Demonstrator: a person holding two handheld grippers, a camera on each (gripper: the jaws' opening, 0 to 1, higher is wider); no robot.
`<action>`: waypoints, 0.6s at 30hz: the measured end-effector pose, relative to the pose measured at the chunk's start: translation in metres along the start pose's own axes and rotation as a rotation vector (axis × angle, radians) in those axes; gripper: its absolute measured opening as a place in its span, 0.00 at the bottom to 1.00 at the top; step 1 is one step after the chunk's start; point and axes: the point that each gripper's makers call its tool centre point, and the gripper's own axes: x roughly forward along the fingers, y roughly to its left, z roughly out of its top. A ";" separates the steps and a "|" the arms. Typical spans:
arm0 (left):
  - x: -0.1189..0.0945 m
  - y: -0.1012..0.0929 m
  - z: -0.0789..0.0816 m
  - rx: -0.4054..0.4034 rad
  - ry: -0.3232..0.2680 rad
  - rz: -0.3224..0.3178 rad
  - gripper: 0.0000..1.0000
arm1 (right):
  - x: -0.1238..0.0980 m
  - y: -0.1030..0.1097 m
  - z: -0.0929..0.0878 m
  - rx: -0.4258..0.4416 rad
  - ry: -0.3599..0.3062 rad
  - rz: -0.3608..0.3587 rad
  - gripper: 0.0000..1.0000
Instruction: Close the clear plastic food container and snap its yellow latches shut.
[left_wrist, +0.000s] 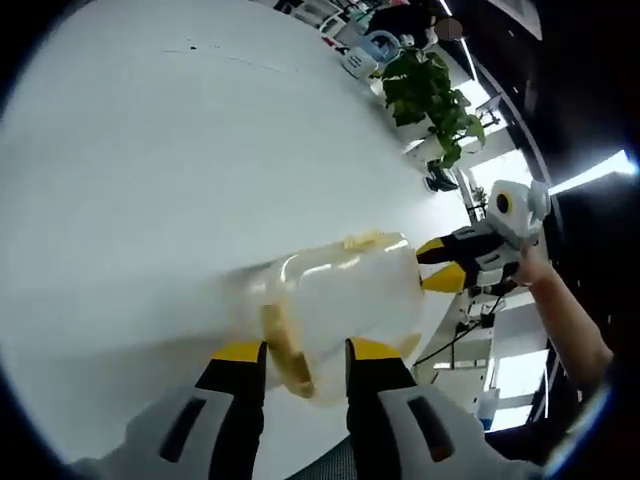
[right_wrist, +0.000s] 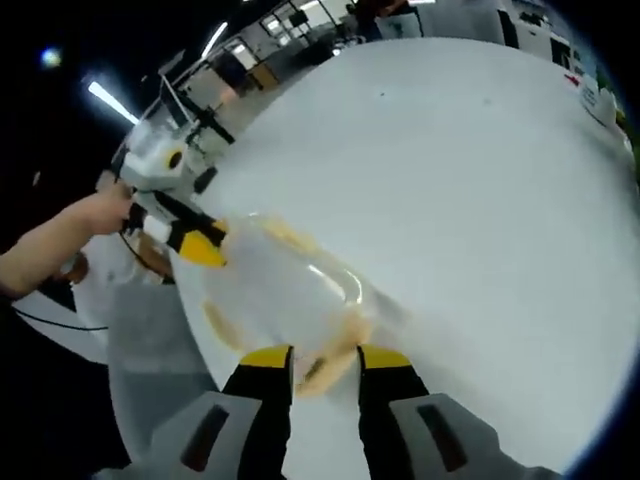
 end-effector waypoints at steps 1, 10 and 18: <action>0.000 0.000 0.000 -0.002 0.001 -0.001 0.30 | 0.002 0.003 -0.001 0.043 -0.004 0.008 0.24; 0.000 -0.001 -0.003 -0.007 -0.001 -0.009 0.28 | 0.001 0.003 -0.002 0.105 0.004 0.008 0.23; 0.000 -0.001 -0.004 -0.027 -0.010 -0.034 0.27 | 0.001 0.003 -0.003 0.117 -0.002 0.017 0.21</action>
